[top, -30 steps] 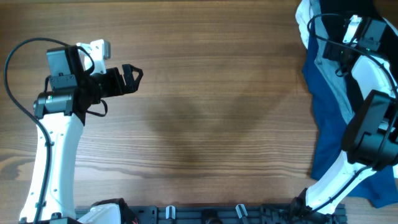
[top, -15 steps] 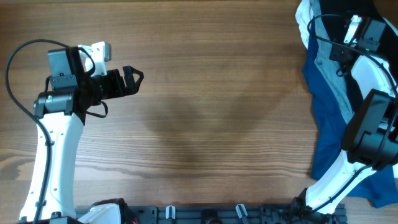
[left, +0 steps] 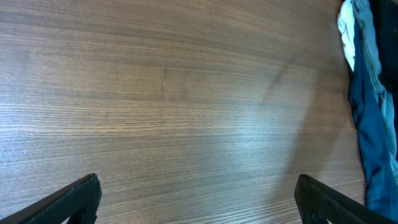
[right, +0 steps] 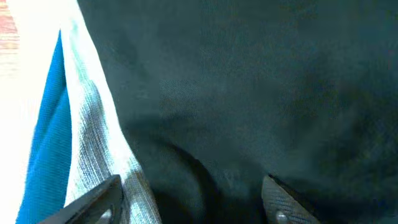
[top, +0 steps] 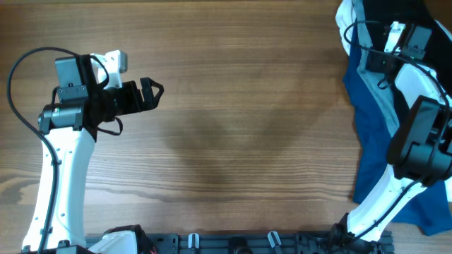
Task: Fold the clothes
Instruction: 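Reach the right gripper into the clothes pile and grasp the black shorts, then lift the black shorts with the right gripper and drag them onto the table center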
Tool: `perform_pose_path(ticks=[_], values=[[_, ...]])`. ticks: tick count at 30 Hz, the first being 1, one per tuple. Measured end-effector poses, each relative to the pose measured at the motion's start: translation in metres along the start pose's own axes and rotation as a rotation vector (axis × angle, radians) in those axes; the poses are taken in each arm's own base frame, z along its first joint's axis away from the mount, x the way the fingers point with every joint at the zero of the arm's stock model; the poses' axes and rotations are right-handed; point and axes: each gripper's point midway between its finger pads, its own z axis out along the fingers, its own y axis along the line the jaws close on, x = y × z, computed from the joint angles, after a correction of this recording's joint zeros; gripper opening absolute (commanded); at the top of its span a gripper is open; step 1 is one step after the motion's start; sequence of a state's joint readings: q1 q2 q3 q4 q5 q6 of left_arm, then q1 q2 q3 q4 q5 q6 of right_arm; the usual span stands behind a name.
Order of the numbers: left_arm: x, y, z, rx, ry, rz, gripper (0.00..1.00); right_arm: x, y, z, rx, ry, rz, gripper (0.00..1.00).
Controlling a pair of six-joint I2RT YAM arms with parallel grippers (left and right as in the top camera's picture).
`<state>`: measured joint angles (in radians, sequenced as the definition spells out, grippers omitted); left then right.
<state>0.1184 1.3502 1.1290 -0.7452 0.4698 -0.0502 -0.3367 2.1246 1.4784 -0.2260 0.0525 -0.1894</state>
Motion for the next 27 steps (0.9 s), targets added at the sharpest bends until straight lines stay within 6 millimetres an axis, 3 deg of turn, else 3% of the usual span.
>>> perform_pose_path(ticks=[5,13,16,20,25,27], values=[[0.001,0.000,0.000,0.000,0.003,-0.002,1.00,-0.001,-0.004,0.001,0.022,-0.005,0.010,0.63],[-0.001,0.000,0.000,0.000,-0.002,0.001,1.00,-0.005,-0.010,-0.002,0.053,-0.016,0.037,0.64],[-0.003,0.000,0.000,0.002,-0.014,0.007,1.00,-0.010,-0.013,-0.006,0.068,-0.029,0.042,0.60],[-0.004,-0.001,0.000,0.002,-0.017,0.009,1.00,-0.012,-0.014,-0.008,0.072,-0.035,0.052,0.44],[-0.004,-0.001,0.000,0.002,-0.017,0.009,1.00,-0.012,-0.015,-0.008,0.076,-0.035,0.064,0.07],[-0.004,-0.001,0.000,0.002,-0.017,0.009,1.00,-0.012,-0.015,-0.009,0.078,-0.034,0.075,0.04]])
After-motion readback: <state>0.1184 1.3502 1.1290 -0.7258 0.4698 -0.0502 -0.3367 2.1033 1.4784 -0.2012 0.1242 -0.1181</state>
